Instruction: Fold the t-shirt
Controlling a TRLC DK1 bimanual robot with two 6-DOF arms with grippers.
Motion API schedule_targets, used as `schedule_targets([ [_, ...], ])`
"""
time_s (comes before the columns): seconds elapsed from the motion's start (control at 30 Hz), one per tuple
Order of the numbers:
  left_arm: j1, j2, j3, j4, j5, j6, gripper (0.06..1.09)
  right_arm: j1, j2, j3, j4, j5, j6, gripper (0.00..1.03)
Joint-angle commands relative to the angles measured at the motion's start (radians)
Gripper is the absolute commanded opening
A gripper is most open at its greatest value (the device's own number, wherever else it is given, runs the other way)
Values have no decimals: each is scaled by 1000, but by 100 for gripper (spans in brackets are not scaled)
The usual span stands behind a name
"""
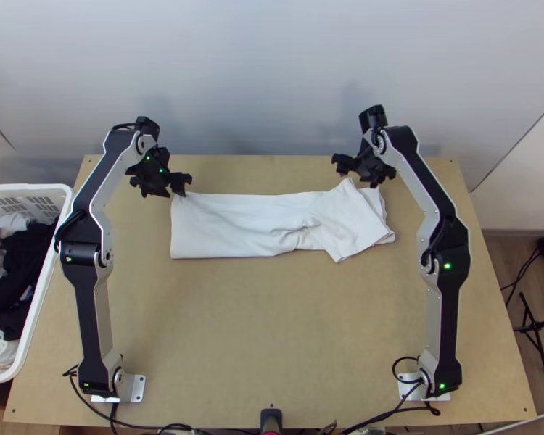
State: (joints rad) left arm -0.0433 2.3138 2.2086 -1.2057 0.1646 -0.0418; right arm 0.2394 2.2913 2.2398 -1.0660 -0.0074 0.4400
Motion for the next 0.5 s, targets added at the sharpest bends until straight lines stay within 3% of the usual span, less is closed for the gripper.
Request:
schedule_targets([
  [0.0,28,-51,-7,123,1,-32,104,9,-118,-3,35,55,-3,80],
  [0.1,46,-97,-12,182,18,-53,104,21,-204,-8,32,52,0,81],
  [0.17,60,-116,-13,184,41,-49,104,35,-262,-11,18,41,2,89],
  [0.33,118,-148,-112,132,270,-3,103,52,-405,-94,-49,-2,9,92],
  [0.47,152,-244,-337,222,434,69,103,41,-489,-195,-58,-13,11,92],
])
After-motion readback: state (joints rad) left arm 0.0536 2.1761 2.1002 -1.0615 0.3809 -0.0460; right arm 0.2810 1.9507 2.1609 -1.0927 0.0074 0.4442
